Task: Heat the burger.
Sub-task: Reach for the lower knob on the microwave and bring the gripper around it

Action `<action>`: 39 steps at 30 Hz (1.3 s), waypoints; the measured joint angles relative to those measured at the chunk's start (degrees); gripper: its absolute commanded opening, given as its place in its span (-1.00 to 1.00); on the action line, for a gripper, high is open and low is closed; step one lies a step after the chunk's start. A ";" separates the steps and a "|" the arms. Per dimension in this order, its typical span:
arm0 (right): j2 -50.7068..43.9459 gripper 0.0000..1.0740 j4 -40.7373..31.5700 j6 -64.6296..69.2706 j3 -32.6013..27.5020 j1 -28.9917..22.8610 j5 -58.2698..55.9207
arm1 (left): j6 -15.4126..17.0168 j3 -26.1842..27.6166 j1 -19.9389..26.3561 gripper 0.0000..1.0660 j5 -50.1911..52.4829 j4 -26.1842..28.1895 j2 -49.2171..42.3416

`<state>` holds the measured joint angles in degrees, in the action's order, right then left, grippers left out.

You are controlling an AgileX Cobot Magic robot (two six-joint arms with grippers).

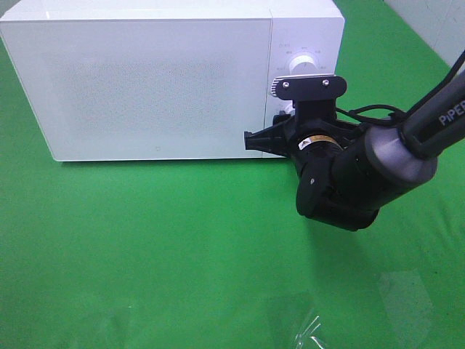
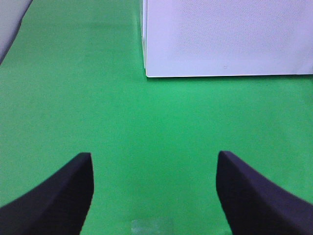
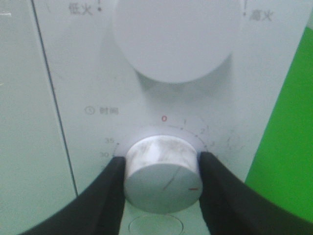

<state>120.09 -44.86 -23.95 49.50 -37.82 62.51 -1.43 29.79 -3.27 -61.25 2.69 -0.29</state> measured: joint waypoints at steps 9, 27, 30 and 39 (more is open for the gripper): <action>0.00 -1.00 3.27 15.93 -0.52 0.23 0.00 | 0.00 0.00 0.00 0.23 0.00 0.00 0.00; 0.00 -1.00 7.22 59.99 -1.49 0.63 0.86 | 0.00 0.00 0.00 0.23 0.00 0.00 0.00; 0.00 -1.00 7.56 68.98 -1.60 0.63 1.26 | 0.00 0.00 0.00 0.23 0.00 0.00 0.00; 0.00 -1.00 7.62 91.33 -1.66 0.57 1.83 | 0.00 0.00 0.00 0.23 0.00 0.00 0.00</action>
<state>120.09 -37.24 67.38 47.84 -37.24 64.34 -1.43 29.79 -3.27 -61.25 2.69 -0.29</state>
